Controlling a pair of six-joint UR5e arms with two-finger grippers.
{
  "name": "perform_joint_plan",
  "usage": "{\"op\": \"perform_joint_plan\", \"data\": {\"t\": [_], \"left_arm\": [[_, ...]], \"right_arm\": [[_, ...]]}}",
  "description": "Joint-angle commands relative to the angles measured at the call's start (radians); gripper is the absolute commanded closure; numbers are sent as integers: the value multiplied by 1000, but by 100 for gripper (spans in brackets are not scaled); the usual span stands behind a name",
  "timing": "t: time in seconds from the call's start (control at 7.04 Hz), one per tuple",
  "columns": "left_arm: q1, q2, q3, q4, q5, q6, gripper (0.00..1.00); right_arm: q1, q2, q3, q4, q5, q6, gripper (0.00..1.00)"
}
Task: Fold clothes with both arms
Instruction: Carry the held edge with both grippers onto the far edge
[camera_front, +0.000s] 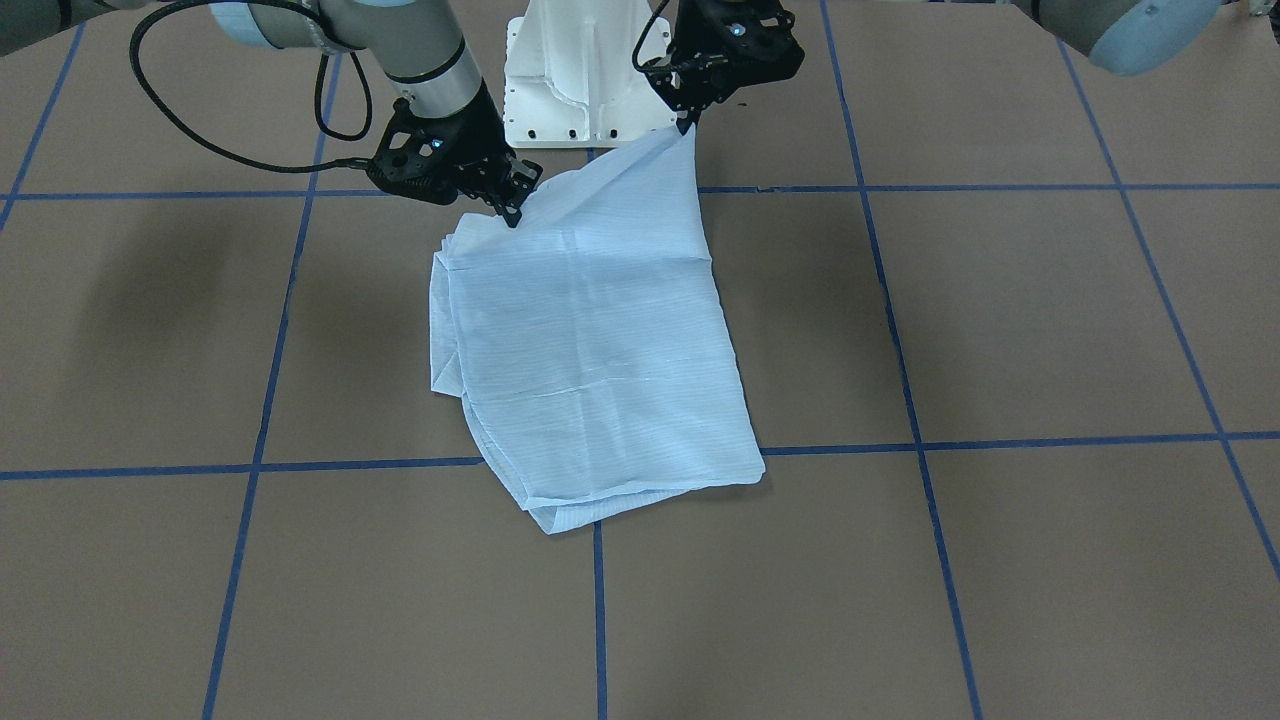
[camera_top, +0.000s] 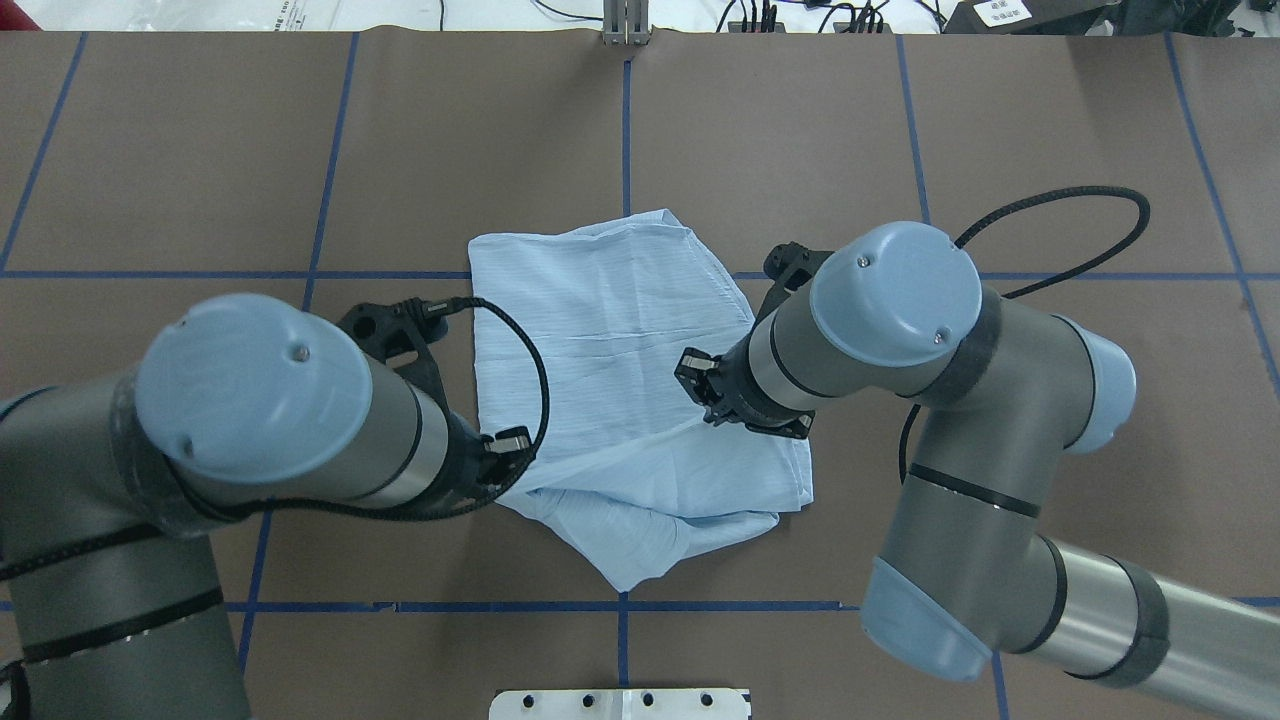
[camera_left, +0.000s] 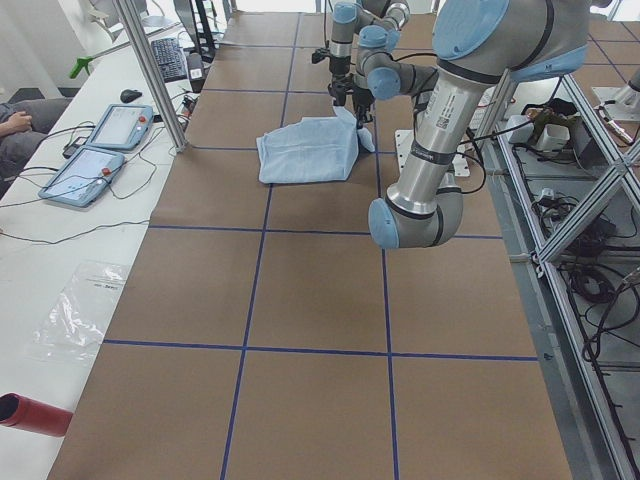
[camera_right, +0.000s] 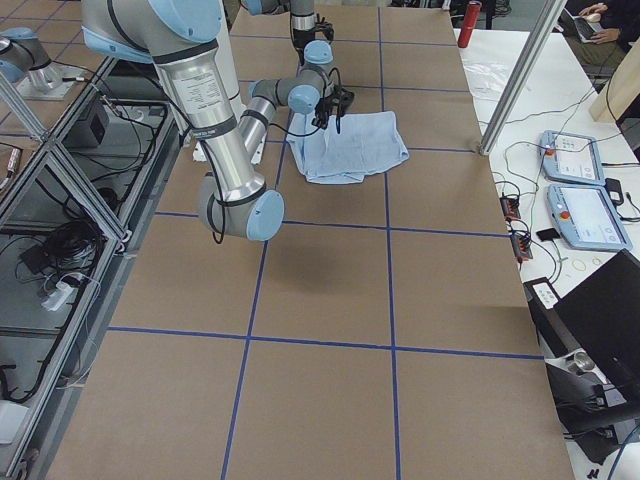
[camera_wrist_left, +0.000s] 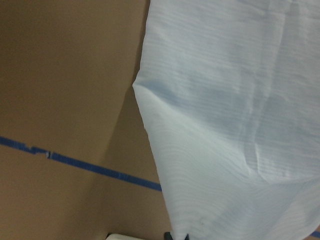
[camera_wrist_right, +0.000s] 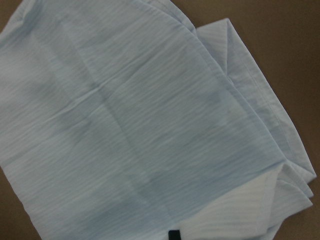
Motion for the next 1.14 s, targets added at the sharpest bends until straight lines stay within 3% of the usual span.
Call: {"op": "perform_joint_plan", "data": {"t": [0.0, 0.28, 0.99], "left_arm": [[-131, -15, 138, -85, -10, 89, 100], [-191, -17, 269, -208, -10, 118, 100], [-273, -63, 615, -533, -7, 141, 100]], "right_arm": [[71, 134, -167, 5, -17, -64, 100], [107, 233, -319, 6, -26, -127, 100], [155, 360, -677, 176, -37, -164, 100]]}}
